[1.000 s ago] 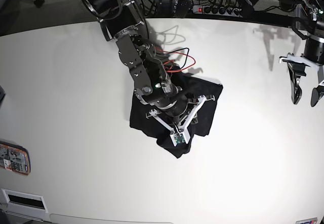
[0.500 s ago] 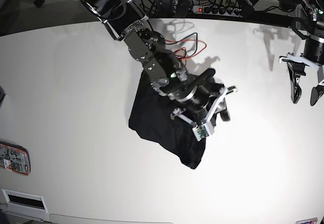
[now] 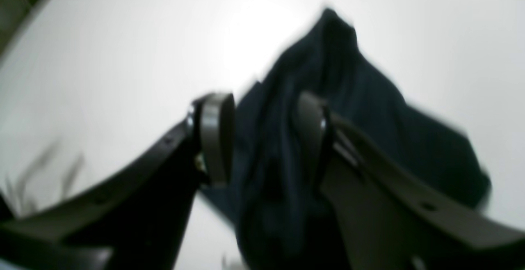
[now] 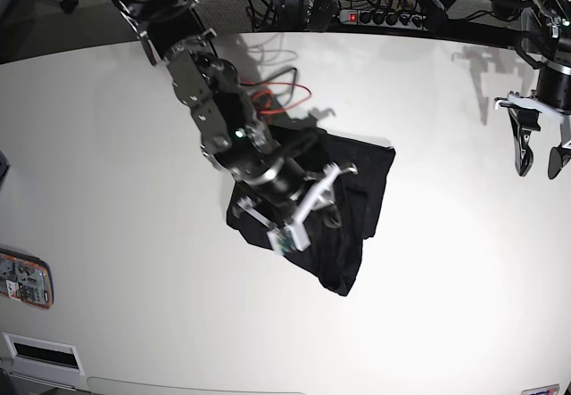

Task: Fold the T-shirt properly
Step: 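Fold the bundle over with the right gripper and press it flat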

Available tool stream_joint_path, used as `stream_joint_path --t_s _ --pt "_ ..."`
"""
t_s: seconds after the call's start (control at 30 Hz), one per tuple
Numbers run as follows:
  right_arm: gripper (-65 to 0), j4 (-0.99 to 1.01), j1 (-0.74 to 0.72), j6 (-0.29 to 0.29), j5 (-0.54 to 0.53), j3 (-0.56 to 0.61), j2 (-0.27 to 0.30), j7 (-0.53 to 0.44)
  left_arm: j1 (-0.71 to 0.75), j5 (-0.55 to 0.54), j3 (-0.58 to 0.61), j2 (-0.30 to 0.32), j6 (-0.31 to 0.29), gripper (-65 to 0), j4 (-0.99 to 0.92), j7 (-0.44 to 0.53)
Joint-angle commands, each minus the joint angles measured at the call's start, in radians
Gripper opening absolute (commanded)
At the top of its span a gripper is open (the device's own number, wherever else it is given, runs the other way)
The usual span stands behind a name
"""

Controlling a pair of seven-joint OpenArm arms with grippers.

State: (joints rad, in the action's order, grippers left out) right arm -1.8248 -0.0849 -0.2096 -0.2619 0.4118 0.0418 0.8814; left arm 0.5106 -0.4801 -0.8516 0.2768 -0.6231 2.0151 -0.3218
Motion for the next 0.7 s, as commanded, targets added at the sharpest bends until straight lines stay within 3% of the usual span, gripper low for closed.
stream_joint_path --t_s 0.0,0.53,0.6,0.67 --pt "-40.4 -0.023 0.007 0.006 -0.009 -0.014 0.003 -0.018 0.001 -0.018 -0.007 0.017 0.004 -33.2 0.019 0.029" --pt "-40.9 0.153 0.086 0.006 -0.007 -0.021 0.020 -0.020 0.001 -0.018 -0.004 0.012 0.004 -33.2 0.019 0.028" --pt "-46.0 0.150 0.086 0.006 -0.007 -0.020 0.020 -0.017 0.001 -0.018 -0.004 0.012 0.004 -33.2 0.019 0.028" --pt "-59.2 0.142 0.087 0.006 -0.007 -0.020 0.020 -0.017 0.001 -0.018 -0.004 0.012 0.004 -33.2 0.019 0.028"
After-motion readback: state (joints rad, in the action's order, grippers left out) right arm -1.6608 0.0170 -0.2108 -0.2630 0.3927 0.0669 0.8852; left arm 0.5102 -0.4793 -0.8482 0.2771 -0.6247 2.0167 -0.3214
